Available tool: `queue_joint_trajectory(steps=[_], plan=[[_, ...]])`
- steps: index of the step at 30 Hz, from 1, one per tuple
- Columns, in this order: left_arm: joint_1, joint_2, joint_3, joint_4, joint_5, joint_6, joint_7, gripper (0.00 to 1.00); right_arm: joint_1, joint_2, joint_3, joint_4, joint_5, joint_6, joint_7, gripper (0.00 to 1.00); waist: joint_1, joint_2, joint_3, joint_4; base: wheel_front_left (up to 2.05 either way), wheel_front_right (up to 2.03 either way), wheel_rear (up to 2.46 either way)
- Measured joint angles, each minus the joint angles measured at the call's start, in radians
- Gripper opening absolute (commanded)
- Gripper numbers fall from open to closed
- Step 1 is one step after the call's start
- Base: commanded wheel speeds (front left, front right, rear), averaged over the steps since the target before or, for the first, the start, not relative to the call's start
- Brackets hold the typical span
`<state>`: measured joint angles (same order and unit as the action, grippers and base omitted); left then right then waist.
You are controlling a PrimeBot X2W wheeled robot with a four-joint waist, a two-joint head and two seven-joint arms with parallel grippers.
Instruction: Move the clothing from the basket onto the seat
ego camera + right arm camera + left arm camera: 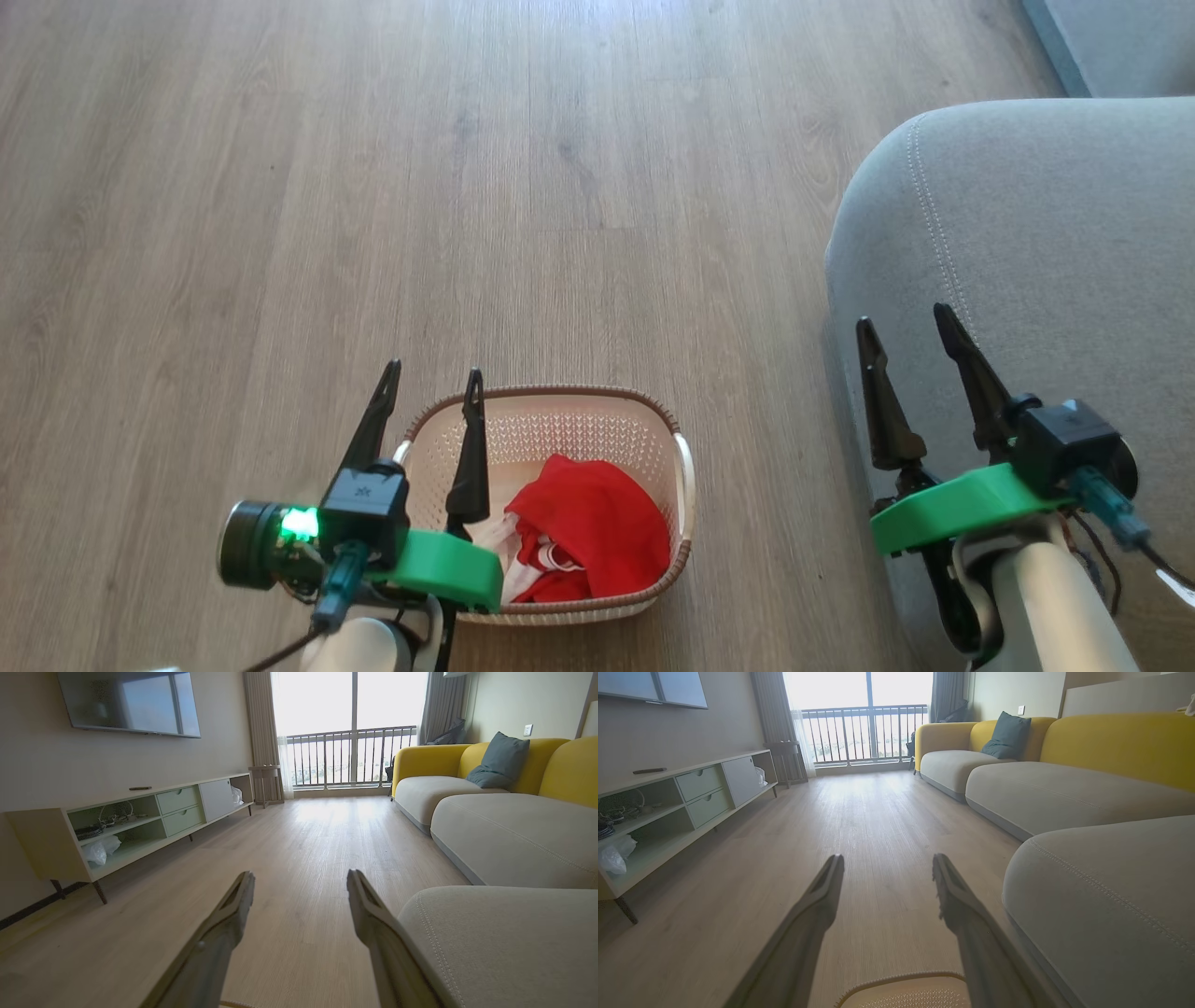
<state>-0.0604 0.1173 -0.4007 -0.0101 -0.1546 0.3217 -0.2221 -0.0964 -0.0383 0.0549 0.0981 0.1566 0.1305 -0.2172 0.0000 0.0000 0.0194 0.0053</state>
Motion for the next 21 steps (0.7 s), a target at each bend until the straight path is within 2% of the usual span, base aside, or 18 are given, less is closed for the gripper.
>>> queue_joint_trajectory(steps=[12, 16, 21], plan=[[0.0, -0.016, -0.002, 0.032, 0.105, -0.007, -0.027, 1.0, -0.002, 0.0, 0.016, 0.005, -0.121, 0.0, -0.035, 1.0, 0.0, 0.0, 0.005, 0.001, 0.0, 0.0, 0.0], [0.003, -0.031, 0.04, 0.081, 0.073, -0.058, -0.033, 1.0, -0.009, -0.001, 0.015, 0.011, -0.12, 0.0, -0.035, 1.0, 0.0, 0.0, 0.002, 0.001, 0.0, 0.0, 0.0], [0.002, -0.051, 0.086, 0.108, 0.065, -0.1, -0.034, 1.0, -0.017, -0.001, 0.012, 0.029, -0.102, 0.0, -0.035, 1.0, 0.0, 0.0, -0.003, 0.0, 0.0, 0.0, 0.0]])
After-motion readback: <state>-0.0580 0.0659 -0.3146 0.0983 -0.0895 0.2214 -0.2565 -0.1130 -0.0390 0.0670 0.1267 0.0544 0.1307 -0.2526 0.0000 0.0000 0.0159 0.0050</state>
